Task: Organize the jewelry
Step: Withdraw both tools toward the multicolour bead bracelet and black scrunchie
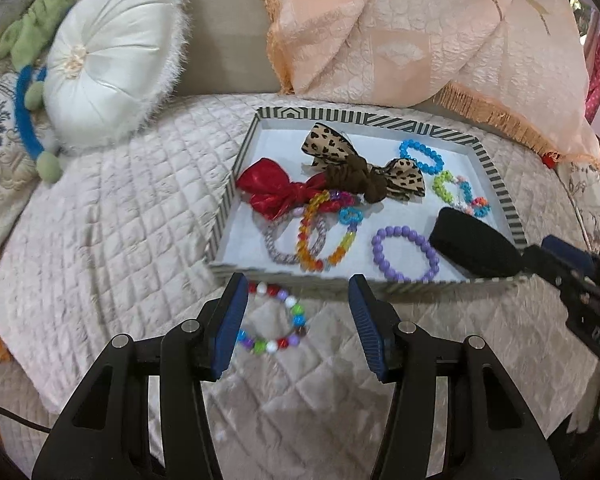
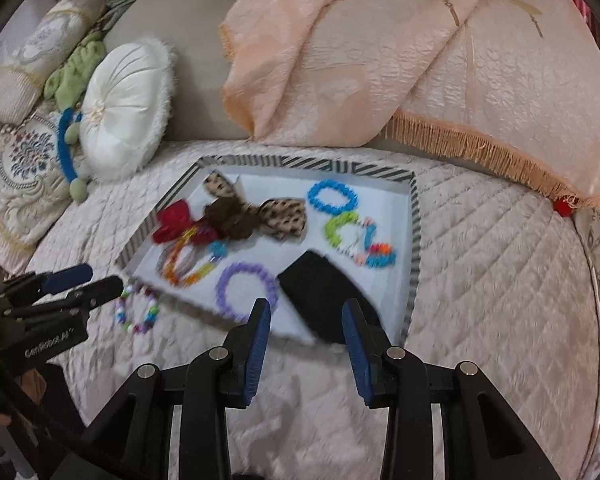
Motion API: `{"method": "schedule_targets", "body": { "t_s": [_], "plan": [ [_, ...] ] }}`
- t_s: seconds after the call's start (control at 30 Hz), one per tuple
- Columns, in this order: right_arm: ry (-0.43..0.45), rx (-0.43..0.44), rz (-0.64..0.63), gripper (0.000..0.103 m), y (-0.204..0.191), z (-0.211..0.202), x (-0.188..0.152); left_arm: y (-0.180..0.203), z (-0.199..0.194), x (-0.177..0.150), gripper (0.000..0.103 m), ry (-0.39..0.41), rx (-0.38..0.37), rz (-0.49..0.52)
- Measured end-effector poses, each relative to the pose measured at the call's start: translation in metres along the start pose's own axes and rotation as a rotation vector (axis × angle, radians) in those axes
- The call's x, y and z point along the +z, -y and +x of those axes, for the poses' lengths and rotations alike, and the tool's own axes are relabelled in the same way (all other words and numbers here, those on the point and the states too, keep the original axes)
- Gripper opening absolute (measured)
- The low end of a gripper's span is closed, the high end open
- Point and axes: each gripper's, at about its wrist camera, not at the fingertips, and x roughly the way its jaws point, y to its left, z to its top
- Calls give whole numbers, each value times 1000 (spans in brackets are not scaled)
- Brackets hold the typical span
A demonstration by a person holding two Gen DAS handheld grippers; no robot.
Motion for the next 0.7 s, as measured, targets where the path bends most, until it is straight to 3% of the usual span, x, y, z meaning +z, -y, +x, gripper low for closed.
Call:
{"method": "schedule_targets", "body": {
  "t_s": [0.7],
  "plan": [
    [-45,58,-74,47,-60,-34,-61,-13,-40,-63,52,22,47,-6]
  ]
}}
